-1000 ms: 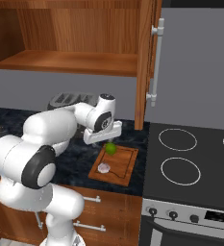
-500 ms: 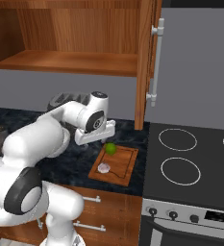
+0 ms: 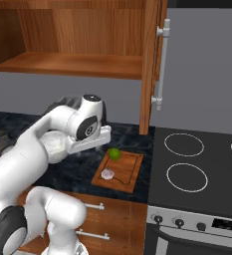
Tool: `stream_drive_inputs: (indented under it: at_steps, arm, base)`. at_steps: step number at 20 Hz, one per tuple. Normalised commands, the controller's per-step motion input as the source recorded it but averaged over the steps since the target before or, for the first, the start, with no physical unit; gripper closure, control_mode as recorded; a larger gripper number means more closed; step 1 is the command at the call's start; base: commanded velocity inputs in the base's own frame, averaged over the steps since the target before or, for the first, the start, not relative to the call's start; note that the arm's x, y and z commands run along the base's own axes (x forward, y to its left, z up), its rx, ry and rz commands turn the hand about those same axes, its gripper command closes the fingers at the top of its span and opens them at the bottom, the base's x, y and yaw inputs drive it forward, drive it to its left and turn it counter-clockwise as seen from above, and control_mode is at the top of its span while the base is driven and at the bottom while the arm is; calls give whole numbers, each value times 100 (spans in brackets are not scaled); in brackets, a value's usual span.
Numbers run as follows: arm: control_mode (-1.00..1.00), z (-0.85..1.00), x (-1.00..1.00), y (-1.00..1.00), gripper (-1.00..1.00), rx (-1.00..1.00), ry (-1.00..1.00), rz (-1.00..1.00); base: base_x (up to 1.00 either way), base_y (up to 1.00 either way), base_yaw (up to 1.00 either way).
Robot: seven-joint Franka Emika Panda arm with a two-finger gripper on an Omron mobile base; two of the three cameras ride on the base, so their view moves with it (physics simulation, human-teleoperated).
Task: Open the cabinet. Place the bowl and condiment on the counter. Then place the lime and garlic on the cutting board.
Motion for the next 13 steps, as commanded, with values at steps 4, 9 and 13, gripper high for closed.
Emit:
stream_drive_inputs:
  at_steps: [4, 9, 13]
  arm:
    - [-100, 22, -54, 26, -100, 0, -1, -5]
    - [-100, 20, -56, 28, -100, 0, -2, -4]
    - [-100, 20, -56, 29, -100, 0, -3, -4]
  base:
    - [0, 0, 0]
    - [0, 0, 0]
    - [0, 0, 0]
